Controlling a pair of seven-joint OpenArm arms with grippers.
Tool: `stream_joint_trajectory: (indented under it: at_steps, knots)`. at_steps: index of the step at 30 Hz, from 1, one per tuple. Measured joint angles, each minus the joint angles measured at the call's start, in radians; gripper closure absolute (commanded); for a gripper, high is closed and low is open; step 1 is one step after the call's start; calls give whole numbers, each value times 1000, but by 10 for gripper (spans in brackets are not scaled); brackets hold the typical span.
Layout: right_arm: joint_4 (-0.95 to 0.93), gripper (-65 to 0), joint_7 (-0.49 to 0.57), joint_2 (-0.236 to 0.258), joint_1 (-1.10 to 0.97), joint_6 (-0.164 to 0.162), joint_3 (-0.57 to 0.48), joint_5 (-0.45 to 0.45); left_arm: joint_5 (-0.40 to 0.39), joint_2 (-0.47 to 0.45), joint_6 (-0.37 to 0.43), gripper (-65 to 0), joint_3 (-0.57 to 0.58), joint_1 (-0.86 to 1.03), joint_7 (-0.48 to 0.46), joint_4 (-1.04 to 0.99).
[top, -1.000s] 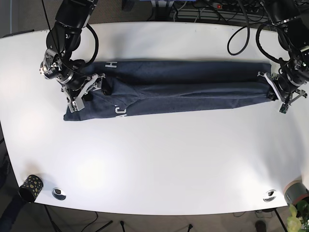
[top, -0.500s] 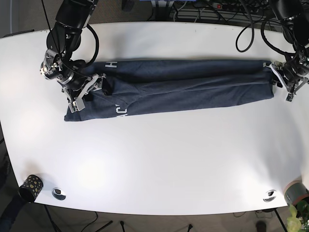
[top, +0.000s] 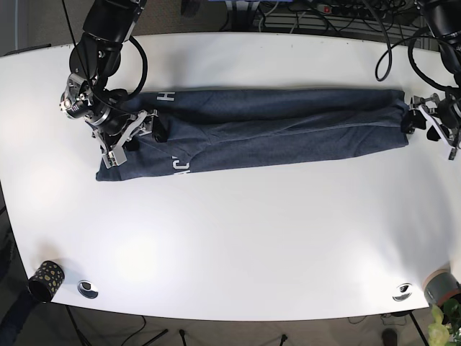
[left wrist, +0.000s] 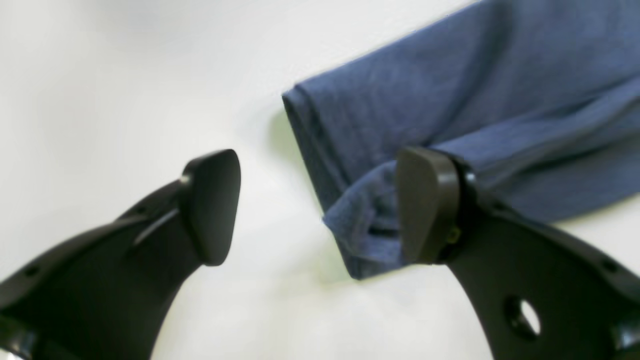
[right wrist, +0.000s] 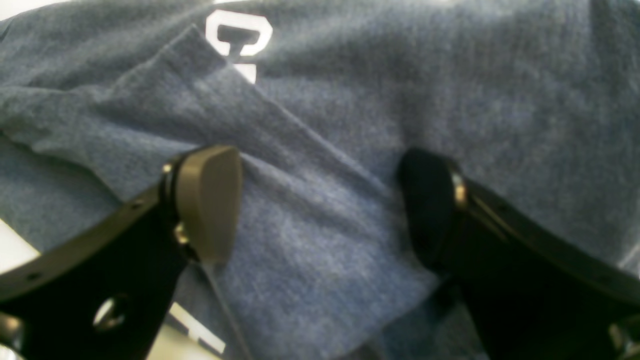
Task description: Fold the T-shirt properly
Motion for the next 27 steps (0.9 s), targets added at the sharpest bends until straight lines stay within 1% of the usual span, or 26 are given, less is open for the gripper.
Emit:
stream_joint_trajectory:
  at_steps: [3, 6, 9, 13, 17, 22, 25, 27]
  knots:
    - [0, -488, 0, -2, 0, 0, 0, 0, -102, 6, 0, -446, -58, 1, 23, -16]
    - [0, -488, 0, -1, 0, 0, 0, 1, -118, 24, 0, -446, -111, 13, 68, -39]
    - [0, -488, 0, -2, 0, 0, 0, -1, -101, 71, 1, -446, -137, 20, 81, -55]
    - [0, -488, 0, -2, 0, 0, 0, 0, -43, 127, 0, -446, -135, 21, 89, -60]
    - [0, -488, 0, -2, 0, 0, 0, 0, 14, 159, 1, -447, -138, 20, 88, -60]
    - [0, -488, 0, -2, 0, 0, 0, 1, 56, 203, 0, -447, -142, 19, 80, -71]
    - [0, -488, 0, -2, 0, 0, 0, 0, 47, 208, -1, -446, -144, 8, 45, -107]
    - [0, -488, 0, -2, 0, 0, 0, 0, 40, 203, -4, -446, -144, -3, 44, -127]
